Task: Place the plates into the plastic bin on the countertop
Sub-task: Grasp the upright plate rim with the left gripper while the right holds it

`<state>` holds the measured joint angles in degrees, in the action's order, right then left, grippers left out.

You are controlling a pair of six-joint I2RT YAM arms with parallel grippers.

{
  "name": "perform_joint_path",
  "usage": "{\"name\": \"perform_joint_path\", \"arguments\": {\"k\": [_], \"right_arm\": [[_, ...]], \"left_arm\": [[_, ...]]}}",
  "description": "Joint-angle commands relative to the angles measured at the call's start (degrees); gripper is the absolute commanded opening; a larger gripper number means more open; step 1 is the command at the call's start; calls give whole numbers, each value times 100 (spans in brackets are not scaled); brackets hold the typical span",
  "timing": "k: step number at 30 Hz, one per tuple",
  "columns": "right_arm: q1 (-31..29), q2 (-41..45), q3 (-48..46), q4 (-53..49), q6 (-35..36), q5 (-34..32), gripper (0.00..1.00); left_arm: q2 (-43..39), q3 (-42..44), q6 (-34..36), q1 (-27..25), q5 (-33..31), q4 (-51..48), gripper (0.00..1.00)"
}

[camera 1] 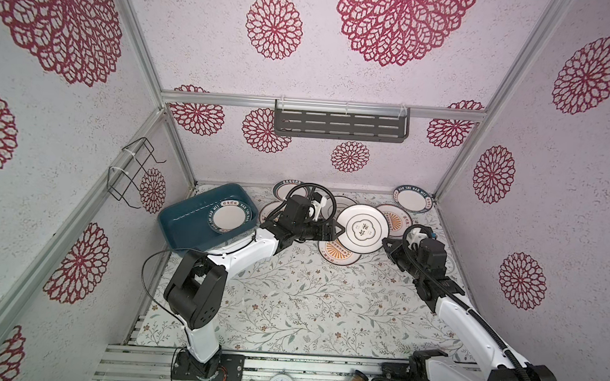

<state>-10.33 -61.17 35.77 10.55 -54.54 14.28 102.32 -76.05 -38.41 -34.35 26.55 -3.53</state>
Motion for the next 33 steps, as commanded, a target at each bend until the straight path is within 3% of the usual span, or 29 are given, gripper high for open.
{"name": "perform_joint_path", "arguments": {"k": [1, 6, 12, 18, 19, 23, 24, 30, 33], "right_arm": [[-100, 26, 220, 666, 23, 216, 0], [-125, 94, 180, 641, 18, 189, 0], [-126, 62, 158, 719, -32, 218, 0], [-128, -50, 105, 946, -144, 337, 2], [-135, -54, 106, 933, -145, 334, 8], [-130, -32, 106, 775, -98, 148, 54], [-136, -36, 105, 758, -66, 123, 62], [-145, 44, 147, 598, 125, 85, 79], [-144, 95, 154, 446, 229, -1, 81]], "left_arm": [[137, -151, 19, -1, 100, -206, 71], [135, -130, -26, 5, 75, -160, 61], [145, -10, -273, 33, 200, 196, 21], [62, 283, -643, 86, 173, 591, 1], [22, 357, -719, 103, 118, 693, 0], [-61, 701, -1312, 297, 255, 1427, 0], [-78, 776, -1448, 359, 291, 1590, 0], [-281, 994, -1573, 583, 48, 1521, 0], [-395, 1072, -1568, 712, 1, 1452, 0]]}}
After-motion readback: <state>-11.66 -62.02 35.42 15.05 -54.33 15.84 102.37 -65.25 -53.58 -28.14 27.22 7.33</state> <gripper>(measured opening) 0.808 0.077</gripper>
